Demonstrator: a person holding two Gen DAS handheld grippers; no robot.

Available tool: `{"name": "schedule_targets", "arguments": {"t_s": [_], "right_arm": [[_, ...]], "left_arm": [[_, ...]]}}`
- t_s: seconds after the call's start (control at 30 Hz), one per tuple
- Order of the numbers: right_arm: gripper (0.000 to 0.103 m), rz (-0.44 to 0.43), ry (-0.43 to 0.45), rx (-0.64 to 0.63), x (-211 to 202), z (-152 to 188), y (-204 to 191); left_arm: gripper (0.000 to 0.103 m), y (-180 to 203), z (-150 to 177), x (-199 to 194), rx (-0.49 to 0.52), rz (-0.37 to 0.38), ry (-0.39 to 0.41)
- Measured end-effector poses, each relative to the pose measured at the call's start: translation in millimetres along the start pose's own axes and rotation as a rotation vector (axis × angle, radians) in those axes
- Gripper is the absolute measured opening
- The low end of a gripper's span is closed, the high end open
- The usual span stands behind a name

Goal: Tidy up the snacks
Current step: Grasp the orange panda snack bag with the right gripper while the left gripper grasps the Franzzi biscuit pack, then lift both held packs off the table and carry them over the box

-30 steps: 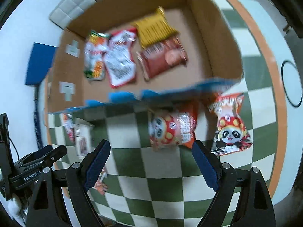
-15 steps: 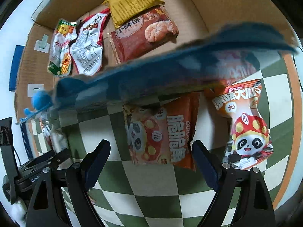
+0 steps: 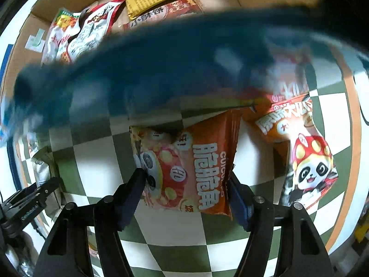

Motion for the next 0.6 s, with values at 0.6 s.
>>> {"name": "schedule_targets", "arguments": {"t_s": [0.6], "right_arm": [[0.065,-0.016,-0.116,-0.058,14,75,13]], "left_arm": [[0.045,-2,54,21,-0.007,0.106,-0.045]]}}
Point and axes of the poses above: each gripper's, at about its wrist camera, not at the fingertips, and x roughly the way its jaws point, y to its right, z to its underside, the point moved 6 cm from there along x, roughly the way its jaws point, and after that the axes turned 15 degrees about x, right-handed, at the moved point
